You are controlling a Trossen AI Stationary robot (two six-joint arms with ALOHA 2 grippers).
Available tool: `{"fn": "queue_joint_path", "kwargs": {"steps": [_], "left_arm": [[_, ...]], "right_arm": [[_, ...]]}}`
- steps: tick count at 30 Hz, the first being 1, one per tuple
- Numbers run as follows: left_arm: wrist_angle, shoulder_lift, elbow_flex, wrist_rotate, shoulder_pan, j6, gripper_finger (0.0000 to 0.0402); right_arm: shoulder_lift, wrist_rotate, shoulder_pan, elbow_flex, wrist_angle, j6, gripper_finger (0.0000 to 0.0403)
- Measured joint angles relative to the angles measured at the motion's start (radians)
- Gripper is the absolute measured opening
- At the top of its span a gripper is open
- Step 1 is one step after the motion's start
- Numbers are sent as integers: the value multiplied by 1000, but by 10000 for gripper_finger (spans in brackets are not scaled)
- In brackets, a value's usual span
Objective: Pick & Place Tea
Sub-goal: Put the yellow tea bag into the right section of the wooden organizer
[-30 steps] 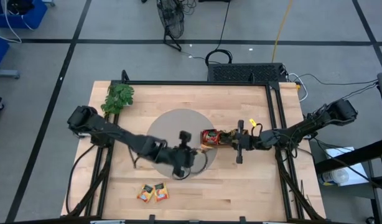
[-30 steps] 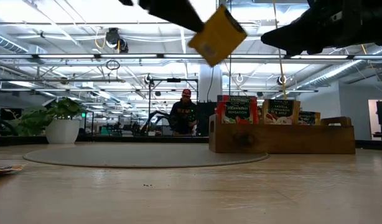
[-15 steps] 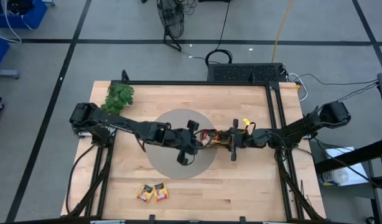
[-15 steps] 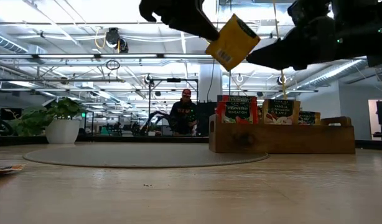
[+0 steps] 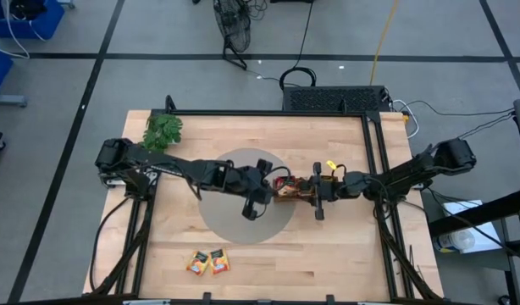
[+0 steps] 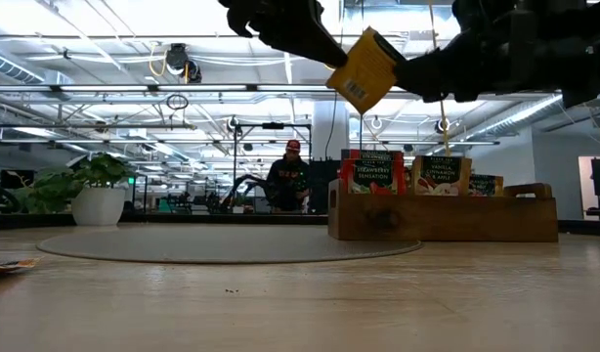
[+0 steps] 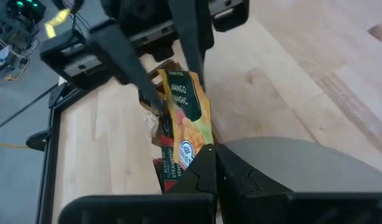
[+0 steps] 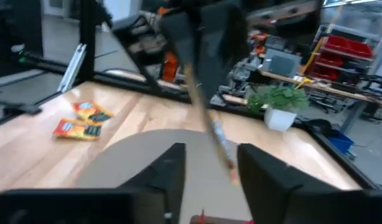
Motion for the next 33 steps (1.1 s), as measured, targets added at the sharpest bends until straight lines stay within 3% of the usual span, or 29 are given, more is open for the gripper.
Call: {"fn": "queue_joint_path", "kwargs": {"steps": [5,11,15,21,30,33], "left_arm": [[1,0,0,25,13,-20,0],[0,0,0,32,17,-65,4],[-4,0,0,29,17,-97,5],[-10,-1,0,22,18,-122,7],[-8,-1,0,12,17,-91,7],[-25,-1,0,-4,19,-96,7]], "right_arm": [[26,-109,-15,1,33,-47,19],[31,-117,8,1,136,-86,1],[-12,13,25,1,99,-98,0],[-188,304,76,1,-160,-62,0],[-327,405,160,1,-317,-31,0],[-394,500,197,21,-502,7,0]]}}
